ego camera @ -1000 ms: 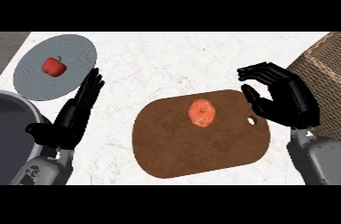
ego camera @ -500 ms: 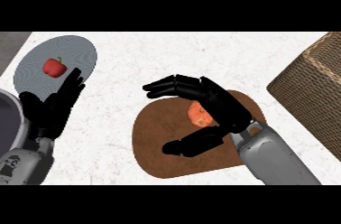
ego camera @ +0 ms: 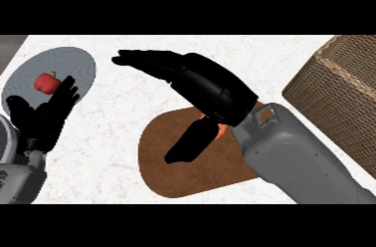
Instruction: Pick the squash from the cutting board and place it in the basket
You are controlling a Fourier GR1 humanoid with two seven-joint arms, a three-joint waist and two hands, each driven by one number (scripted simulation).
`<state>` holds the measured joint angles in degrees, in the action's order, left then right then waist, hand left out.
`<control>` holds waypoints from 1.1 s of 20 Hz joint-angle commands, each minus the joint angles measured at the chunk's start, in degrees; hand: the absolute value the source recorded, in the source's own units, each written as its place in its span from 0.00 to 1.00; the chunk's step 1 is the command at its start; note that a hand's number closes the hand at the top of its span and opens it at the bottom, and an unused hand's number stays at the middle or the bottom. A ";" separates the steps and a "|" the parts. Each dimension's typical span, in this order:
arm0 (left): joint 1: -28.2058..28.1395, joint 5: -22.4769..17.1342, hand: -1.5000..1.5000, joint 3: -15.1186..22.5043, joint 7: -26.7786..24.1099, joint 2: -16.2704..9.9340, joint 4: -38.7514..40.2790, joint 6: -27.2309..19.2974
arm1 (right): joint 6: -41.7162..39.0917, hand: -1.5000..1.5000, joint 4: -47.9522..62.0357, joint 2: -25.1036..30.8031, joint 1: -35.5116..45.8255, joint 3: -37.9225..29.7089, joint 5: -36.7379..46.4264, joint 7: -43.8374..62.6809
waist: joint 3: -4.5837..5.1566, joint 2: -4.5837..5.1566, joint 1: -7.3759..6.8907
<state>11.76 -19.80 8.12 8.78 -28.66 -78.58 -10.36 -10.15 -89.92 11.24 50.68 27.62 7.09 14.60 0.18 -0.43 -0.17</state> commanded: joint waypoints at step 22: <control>0.73 0.63 0.50 -4.54 -0.27 0.68 2.85 4.23 | -42.41 0.00 9.41 22.01 10.64 -20.51 -19.32 18.45 | -0.19 0.45 0.41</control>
<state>12.03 -18.89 4.98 9.09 -27.67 -77.10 -7.85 -47.54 -80.70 29.66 65.09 11.22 -10.18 36.66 0.01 -0.18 0.34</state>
